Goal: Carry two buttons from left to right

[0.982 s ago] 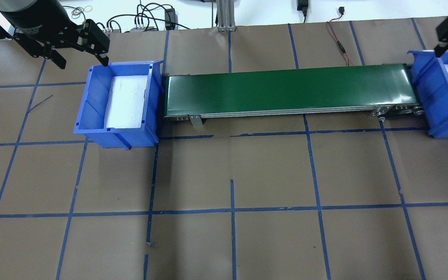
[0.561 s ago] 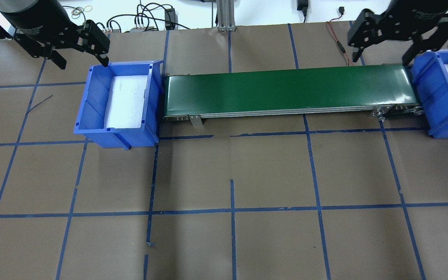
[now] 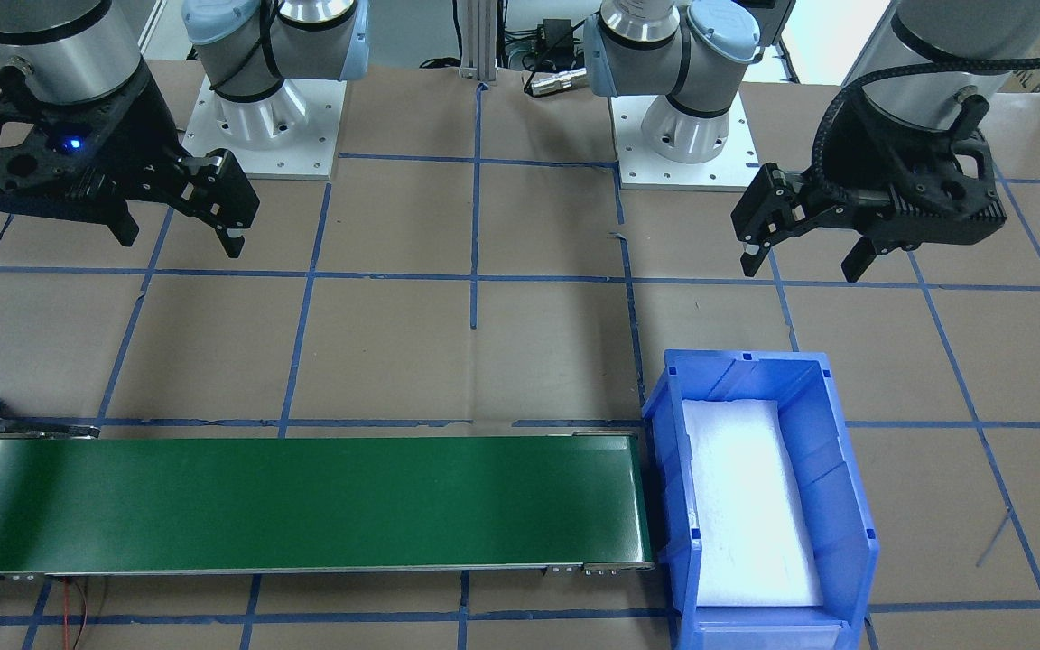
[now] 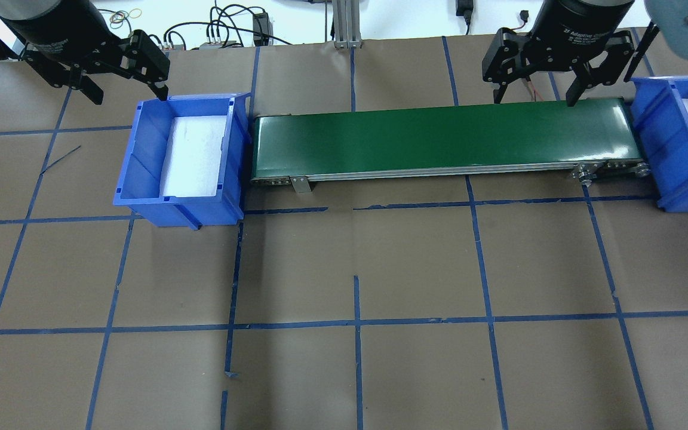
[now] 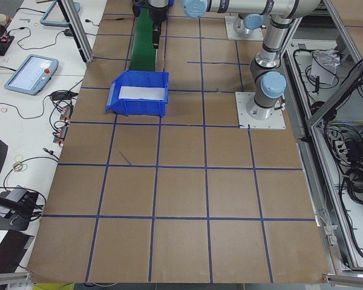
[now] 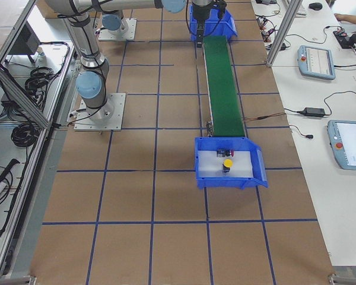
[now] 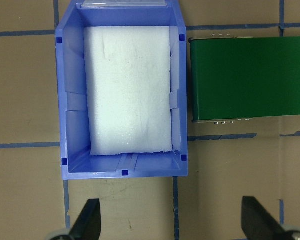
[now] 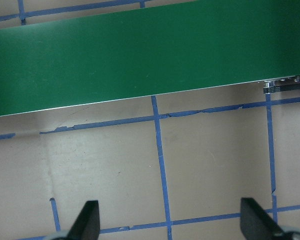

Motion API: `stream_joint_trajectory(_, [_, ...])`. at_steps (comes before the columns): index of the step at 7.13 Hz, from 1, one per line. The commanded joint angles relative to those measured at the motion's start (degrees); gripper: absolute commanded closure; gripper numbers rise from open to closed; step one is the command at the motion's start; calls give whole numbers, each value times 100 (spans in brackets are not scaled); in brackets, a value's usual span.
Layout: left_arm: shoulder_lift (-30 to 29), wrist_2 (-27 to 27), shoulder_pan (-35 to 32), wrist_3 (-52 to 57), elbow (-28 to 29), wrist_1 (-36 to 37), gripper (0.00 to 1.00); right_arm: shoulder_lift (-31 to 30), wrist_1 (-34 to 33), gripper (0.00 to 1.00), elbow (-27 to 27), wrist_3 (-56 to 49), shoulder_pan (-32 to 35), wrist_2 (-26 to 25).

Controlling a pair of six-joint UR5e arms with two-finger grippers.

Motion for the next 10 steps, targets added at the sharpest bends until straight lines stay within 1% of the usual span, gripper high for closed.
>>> stream_joint_trajectory(1, [0,0,8,9,0,2,0,20,-50,0,-22,27,0,7])
stream_joint_trajectory(10, [0,9,-1,9,8,2,0,38,-146,0,5,36,0,-19])
